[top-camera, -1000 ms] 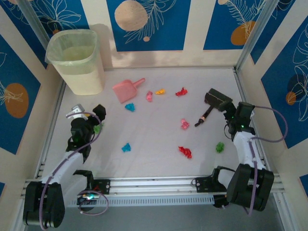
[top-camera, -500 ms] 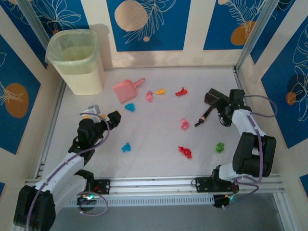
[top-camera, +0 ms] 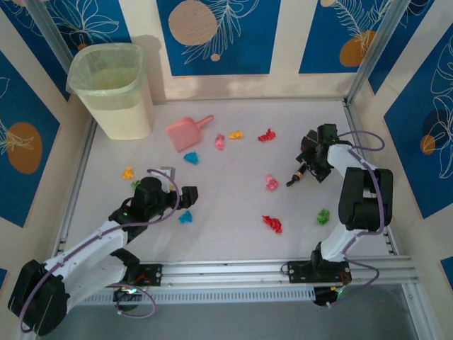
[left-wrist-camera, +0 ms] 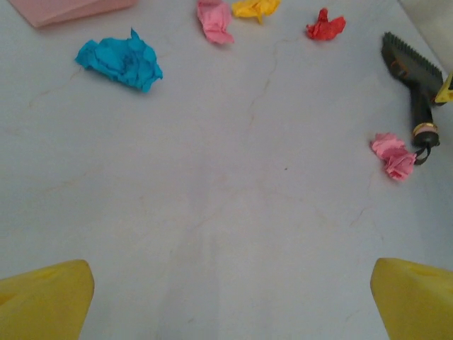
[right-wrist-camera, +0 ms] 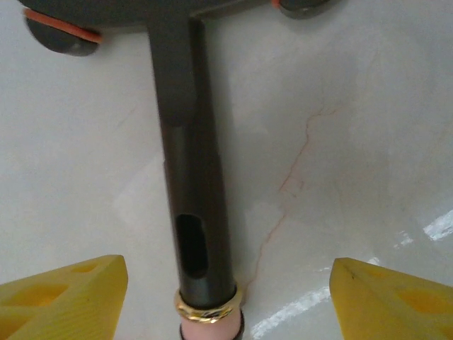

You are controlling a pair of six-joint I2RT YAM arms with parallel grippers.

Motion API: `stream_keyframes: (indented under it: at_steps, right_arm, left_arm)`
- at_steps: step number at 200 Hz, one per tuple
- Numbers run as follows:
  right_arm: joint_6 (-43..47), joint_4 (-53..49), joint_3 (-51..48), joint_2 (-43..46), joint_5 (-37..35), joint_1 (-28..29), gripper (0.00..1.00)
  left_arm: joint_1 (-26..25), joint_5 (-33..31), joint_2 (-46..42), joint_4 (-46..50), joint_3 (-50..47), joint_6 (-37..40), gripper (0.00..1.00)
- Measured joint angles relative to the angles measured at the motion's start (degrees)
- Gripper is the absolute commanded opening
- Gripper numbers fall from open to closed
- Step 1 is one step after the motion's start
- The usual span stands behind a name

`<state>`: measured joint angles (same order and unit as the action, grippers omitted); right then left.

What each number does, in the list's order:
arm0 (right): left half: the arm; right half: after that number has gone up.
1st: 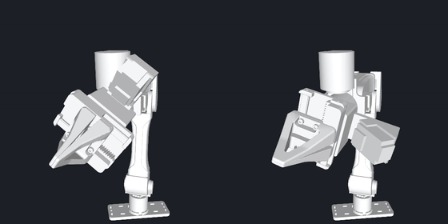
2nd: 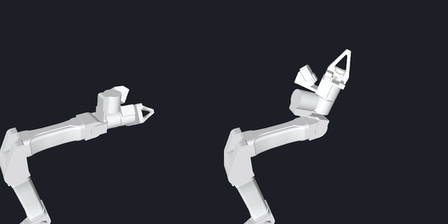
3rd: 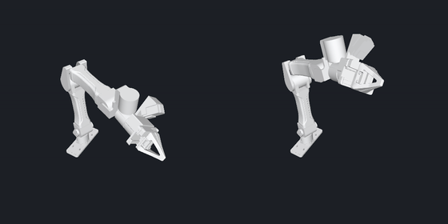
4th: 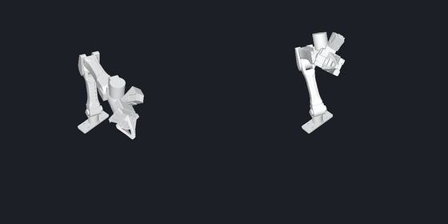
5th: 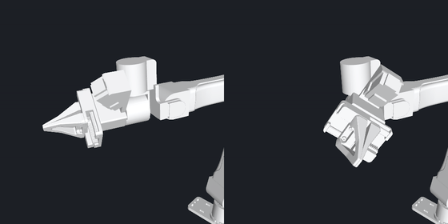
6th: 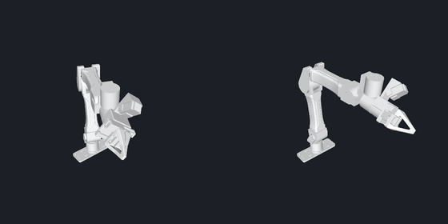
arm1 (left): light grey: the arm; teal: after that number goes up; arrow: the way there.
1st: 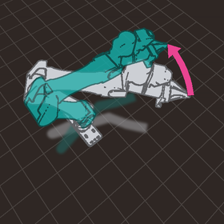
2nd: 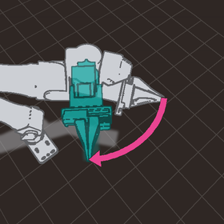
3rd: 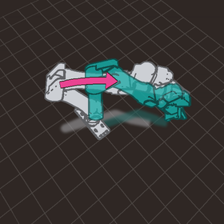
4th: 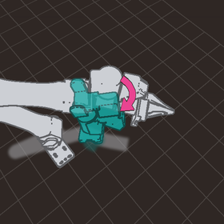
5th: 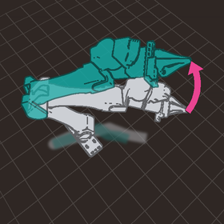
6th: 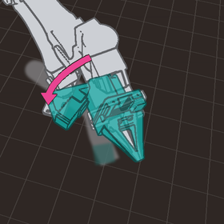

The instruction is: Sweep away the paper scraps from the table

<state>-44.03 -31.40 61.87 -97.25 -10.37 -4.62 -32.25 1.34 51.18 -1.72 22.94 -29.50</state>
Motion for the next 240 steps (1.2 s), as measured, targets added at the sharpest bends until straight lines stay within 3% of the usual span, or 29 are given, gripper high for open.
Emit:
stream_keyframes:
  at_steps: [22, 46, 151, 240]
  right_arm:
    - [0.33, -0.94, 0.07, -0.52, -0.28, 0.02, 0.74]
    - [0.70, -1.90, 1.14, -1.25, -0.81, 0.02, 0.63]
    - [2.05, -2.95, 4.63, -6.54, -1.66, 1.49, 0.61]
    - [3.19, -3.82, 6.91, -9.88, -1.88, 2.01, 0.39]
  left_arm:
    - [-0.15, -0.35, 0.00, 1.05, 0.00, 0.13, 1.00]
    - [-0.20, -0.37, 0.00, 1.14, 0.00, 0.13, 1.00]
    - [-0.28, -1.46, -0.22, 0.90, -0.07, 0.09, 0.99]
    - [-0.28, -1.60, -2.56, 0.90, -0.09, -1.05, 0.95]
